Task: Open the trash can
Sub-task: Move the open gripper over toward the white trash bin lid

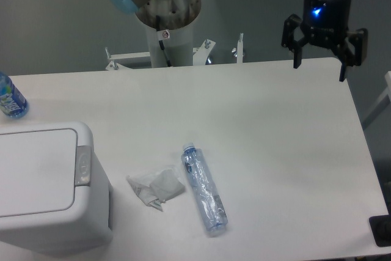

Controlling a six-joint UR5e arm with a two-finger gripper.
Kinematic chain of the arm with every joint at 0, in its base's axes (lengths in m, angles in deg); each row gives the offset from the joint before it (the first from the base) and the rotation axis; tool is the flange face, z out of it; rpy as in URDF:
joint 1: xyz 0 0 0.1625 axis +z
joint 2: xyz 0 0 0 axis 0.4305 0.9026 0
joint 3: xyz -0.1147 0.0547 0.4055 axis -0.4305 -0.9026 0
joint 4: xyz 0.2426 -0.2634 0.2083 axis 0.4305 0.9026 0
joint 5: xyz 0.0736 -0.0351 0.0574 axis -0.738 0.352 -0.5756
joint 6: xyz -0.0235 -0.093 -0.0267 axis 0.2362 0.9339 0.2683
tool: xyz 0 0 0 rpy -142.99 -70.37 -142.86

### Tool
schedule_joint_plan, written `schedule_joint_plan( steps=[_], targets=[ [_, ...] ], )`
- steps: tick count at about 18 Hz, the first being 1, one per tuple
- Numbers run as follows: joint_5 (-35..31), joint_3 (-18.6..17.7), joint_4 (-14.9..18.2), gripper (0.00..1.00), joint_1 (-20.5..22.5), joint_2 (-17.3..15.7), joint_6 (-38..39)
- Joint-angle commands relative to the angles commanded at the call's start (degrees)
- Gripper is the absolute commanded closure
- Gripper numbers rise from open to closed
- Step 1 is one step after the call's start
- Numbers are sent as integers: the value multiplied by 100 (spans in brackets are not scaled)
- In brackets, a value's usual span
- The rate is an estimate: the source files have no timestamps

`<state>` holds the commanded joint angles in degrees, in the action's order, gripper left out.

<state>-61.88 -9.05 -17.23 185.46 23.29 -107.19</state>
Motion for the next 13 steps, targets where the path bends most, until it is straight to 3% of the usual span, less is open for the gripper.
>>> schedule_joint_plan(
  steps=[6, 13],
  targets=[
    [-88, 18, -17, 0, -35, 17, 236],
    [-79, 176, -509, 0, -772, 237, 2809]
  ],
)
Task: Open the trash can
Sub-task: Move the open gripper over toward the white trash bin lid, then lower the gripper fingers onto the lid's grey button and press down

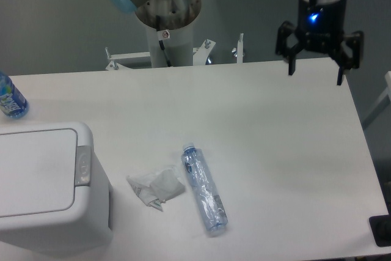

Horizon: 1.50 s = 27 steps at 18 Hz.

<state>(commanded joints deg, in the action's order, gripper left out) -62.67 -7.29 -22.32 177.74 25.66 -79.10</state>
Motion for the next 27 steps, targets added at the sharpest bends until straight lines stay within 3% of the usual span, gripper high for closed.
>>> schedule_joint_plan(
  steps=[3, 7, 13, 27],
  targets=[
    [9, 79, -212, 0, -457, 123, 1036],
    [87, 167, -238, 0, -1054, 211, 2487],
    [930, 167, -370, 0, -1636, 413, 4000],
    [1248, 158, -915, 0, -2374, 774, 4898]
  ],
)
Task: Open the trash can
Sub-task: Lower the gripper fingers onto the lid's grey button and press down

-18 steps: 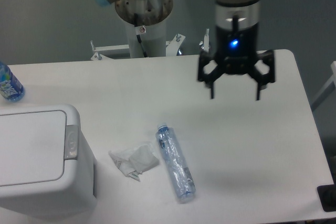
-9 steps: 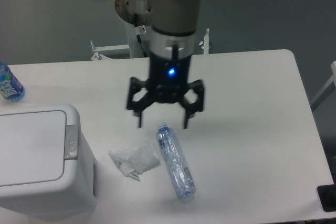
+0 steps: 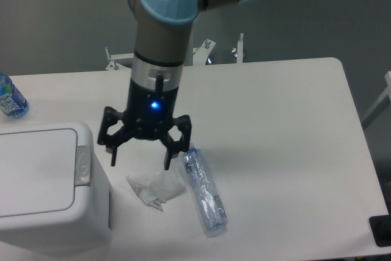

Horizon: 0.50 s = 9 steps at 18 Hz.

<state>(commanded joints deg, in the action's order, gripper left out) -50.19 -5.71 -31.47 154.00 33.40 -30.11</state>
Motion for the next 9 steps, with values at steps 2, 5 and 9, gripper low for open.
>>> schedule_joint_plan(
  steps=[2, 5, 9],
  targets=[
    [0, 0, -35, 0, -18, 0, 61],
    [0, -26, -35, 0, -105, 9, 158],
    [0, -44, -35, 0, -132, 9, 176]
  ],
)
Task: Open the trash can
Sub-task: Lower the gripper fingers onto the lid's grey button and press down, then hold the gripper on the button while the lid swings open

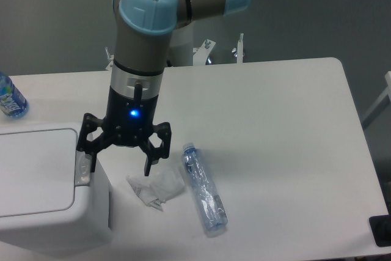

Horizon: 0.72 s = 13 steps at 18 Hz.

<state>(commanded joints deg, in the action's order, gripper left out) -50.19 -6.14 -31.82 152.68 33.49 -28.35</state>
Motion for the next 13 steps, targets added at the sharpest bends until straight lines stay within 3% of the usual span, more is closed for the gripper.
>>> schedule_joint_plan(
  steps=[13],
  targets=[
    [-9, -88, 0, 0, -123, 17, 9]
  ],
)
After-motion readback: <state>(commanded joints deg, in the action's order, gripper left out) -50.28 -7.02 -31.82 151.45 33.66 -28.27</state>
